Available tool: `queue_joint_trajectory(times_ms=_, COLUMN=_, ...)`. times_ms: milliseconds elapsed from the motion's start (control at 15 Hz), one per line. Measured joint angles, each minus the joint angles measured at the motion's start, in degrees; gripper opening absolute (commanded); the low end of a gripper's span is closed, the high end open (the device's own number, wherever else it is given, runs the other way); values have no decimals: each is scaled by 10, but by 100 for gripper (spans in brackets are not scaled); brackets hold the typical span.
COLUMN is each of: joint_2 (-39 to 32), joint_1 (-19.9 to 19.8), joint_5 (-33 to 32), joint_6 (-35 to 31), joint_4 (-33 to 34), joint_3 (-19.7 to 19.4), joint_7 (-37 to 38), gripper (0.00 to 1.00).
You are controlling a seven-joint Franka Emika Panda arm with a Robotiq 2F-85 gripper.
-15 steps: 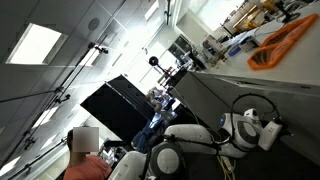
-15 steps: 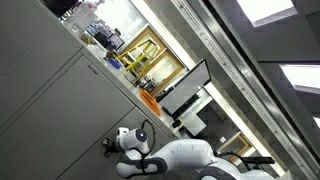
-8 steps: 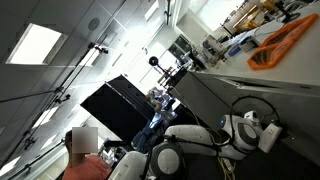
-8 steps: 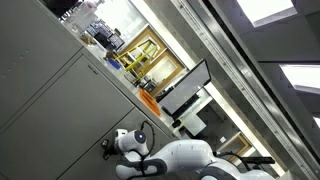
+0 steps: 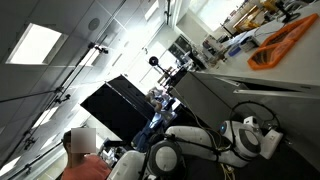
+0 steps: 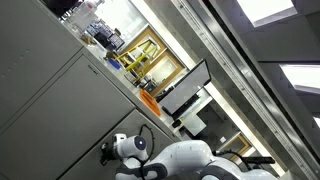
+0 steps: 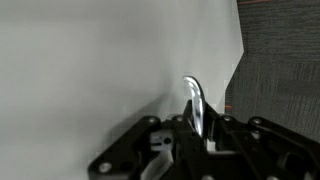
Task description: Open the right cupboard door
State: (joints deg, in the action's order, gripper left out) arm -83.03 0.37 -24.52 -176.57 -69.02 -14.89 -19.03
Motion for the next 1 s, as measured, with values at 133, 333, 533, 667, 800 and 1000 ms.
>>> queue_joint_trajectory(times_ms=133, joint_2=7, joint_1=12, joint_5=0, joint_6=-20, joint_4=-24, joint_3=-18, joint_7=6, gripper=3)
queue_joint_trajectory(times_ms=333, joint_2=20, joint_1=40, joint_5=1, joint_6=-50, joint_4=-67, joint_3=-56, joint_7=28, gripper=3)
queue_joint_trajectory(times_ms=533, joint_2=32, joint_1=72, joint_5=2, joint_6=-82, joint_4=-114, joint_3=-88, joint_7=48, gripper=3)
queue_joint_trajectory(times_ms=667, joint_2=38, joint_1=94, joint_5=5, joint_6=-104, joint_4=-145, joint_3=-108, joint_7=60, gripper=3)
queue_joint_trajectory(times_ms=800, joint_2=42, joint_1=118, joint_5=12, joint_6=-126, joint_4=-177, joint_3=-127, joint_7=68, gripper=3)
queue_joint_trajectory(times_ms=1000, joint_2=45, joint_1=155, joint_5=42, joint_6=-164, joint_4=-226, joint_3=-152, joint_7=72, gripper=3)
